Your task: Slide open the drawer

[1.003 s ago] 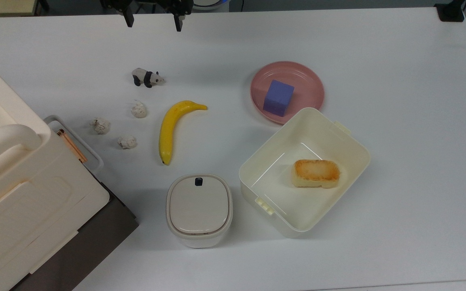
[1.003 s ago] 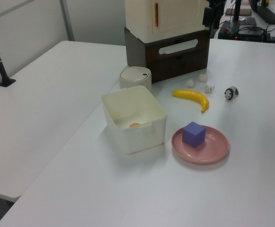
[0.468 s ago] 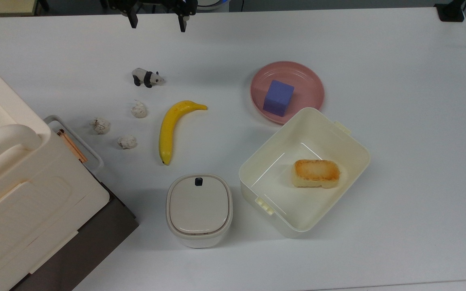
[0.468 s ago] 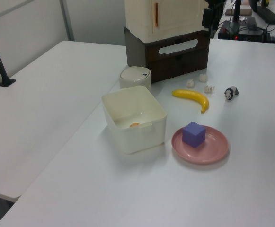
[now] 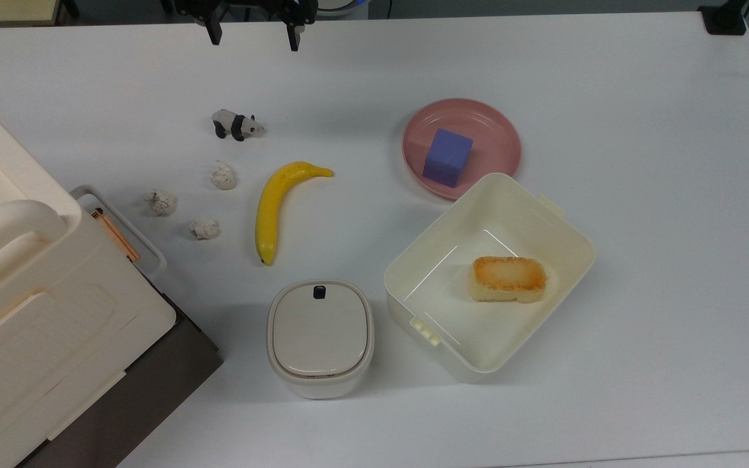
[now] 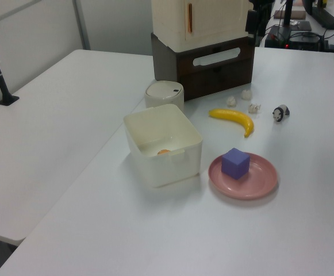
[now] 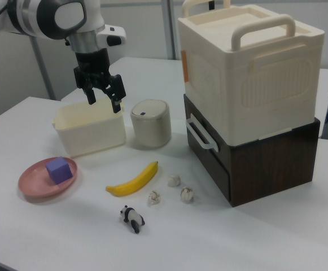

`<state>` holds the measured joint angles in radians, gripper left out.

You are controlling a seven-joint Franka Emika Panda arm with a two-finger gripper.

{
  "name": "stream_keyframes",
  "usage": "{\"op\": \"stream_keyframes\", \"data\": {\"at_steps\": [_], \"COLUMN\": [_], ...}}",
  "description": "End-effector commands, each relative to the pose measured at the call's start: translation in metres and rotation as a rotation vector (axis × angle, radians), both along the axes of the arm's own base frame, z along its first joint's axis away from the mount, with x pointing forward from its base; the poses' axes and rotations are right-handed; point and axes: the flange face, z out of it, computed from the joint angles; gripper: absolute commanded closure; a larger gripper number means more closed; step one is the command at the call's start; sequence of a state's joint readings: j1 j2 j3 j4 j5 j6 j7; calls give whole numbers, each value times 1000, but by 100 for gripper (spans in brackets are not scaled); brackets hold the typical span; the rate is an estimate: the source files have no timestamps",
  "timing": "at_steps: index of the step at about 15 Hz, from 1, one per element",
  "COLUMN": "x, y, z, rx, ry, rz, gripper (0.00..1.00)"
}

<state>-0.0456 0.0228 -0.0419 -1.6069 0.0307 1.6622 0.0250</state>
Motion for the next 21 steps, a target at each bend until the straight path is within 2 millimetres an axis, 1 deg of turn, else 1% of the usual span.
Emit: {"op": "stream_keyframes", "data": {"at_steps": [1, 3, 5, 11, 14, 16, 17, 18, 19, 20, 21], "x": [-6, -5, -3, -4, -3, -2, -1, -1, 1, 5, 9], "y": [7, 19, 21, 20, 19, 9, 2, -8, -33, -46, -55], "z": [0, -1, -4, 0, 1, -2, -2, -4, -6, -12, -17], "rx": [4, 4, 4, 4, -18, -61, -71, -89, -113, -122, -133], "ry": [29, 28, 28, 25, 16, 23, 22, 16, 3, 3, -3], "rz": [17, 40, 41, 37, 74, 156, 211, 318, 410, 496, 577], "gripper": [0, 0, 0, 0, 0, 0, 0, 0, 0, 0, 0]}}
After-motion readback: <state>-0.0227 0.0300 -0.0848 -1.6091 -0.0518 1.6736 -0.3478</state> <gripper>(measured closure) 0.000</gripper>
